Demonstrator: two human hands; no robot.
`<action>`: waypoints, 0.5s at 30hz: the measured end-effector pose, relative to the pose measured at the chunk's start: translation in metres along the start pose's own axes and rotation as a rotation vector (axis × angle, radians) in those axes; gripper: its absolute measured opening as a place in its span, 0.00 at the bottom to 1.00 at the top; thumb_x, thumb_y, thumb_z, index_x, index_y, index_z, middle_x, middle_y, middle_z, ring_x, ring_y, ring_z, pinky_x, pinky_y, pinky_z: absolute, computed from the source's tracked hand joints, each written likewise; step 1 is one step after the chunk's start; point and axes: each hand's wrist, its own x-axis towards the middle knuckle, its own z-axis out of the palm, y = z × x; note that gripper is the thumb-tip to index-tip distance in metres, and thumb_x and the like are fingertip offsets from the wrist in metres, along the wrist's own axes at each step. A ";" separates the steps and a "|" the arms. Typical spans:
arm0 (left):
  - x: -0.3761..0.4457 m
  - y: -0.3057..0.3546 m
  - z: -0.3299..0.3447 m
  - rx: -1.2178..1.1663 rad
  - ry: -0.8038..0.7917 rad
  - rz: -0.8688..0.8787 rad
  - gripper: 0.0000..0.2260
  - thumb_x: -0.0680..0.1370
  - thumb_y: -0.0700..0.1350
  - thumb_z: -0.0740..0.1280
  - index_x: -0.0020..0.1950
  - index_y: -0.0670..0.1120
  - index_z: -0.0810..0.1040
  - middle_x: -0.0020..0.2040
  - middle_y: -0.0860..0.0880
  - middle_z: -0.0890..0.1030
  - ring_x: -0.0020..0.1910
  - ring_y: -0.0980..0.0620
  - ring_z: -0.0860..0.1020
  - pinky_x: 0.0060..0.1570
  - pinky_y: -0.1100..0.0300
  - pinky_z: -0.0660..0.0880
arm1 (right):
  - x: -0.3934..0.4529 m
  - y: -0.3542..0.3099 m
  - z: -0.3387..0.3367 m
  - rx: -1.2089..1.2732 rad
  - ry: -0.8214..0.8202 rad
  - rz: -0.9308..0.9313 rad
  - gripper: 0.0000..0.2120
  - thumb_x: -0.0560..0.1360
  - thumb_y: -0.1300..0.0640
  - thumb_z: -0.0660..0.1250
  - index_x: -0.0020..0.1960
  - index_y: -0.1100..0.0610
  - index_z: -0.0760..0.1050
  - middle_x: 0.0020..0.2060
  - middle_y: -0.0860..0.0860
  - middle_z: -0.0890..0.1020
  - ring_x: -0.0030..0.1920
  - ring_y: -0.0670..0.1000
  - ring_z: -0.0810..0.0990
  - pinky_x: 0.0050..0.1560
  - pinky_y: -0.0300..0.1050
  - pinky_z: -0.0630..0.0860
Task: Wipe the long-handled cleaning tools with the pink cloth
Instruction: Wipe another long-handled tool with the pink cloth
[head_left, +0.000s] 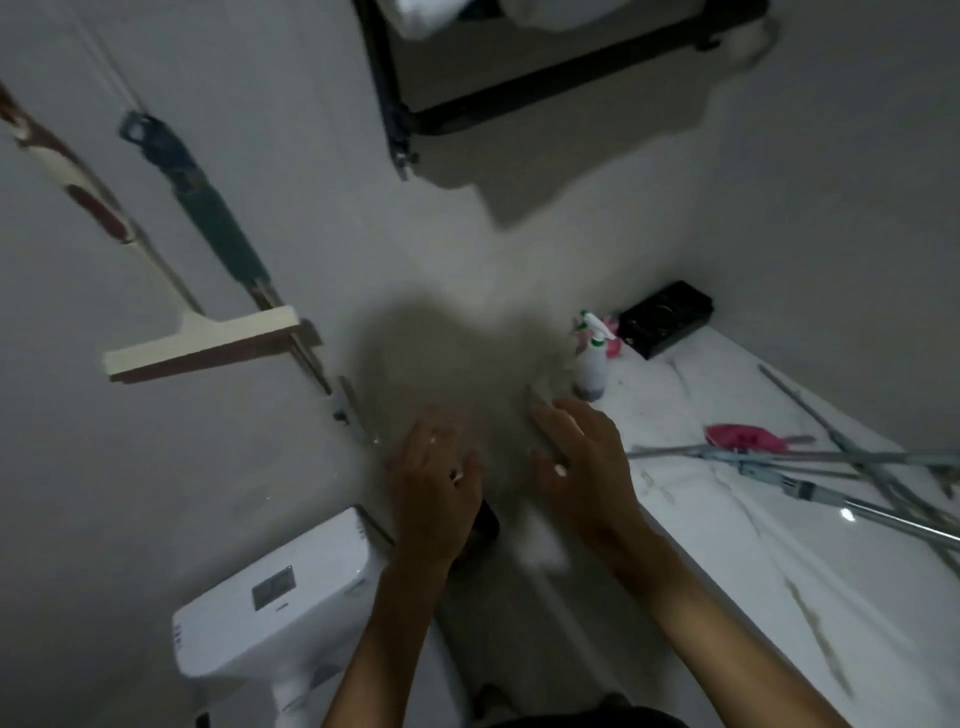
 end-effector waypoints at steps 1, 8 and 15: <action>-0.003 0.012 0.010 0.008 -0.019 0.014 0.19 0.78 0.50 0.64 0.64 0.42 0.80 0.66 0.40 0.78 0.66 0.41 0.76 0.65 0.51 0.74 | -0.008 0.012 -0.010 -0.010 -0.010 0.030 0.18 0.70 0.63 0.74 0.59 0.56 0.79 0.55 0.54 0.80 0.55 0.55 0.77 0.55 0.55 0.76; -0.022 0.084 0.091 -0.037 -0.132 0.088 0.19 0.78 0.52 0.64 0.64 0.43 0.80 0.66 0.41 0.78 0.64 0.42 0.77 0.62 0.50 0.75 | -0.070 0.103 -0.082 -0.086 -0.029 0.344 0.25 0.77 0.50 0.71 0.73 0.46 0.71 0.75 0.51 0.69 0.75 0.55 0.65 0.74 0.58 0.65; -0.028 0.155 0.172 -0.100 -0.328 0.212 0.18 0.79 0.50 0.62 0.62 0.42 0.81 0.65 0.40 0.79 0.64 0.41 0.77 0.63 0.49 0.74 | -0.110 0.179 -0.136 -0.130 0.101 0.498 0.23 0.75 0.52 0.71 0.69 0.51 0.74 0.68 0.53 0.76 0.69 0.57 0.73 0.67 0.59 0.71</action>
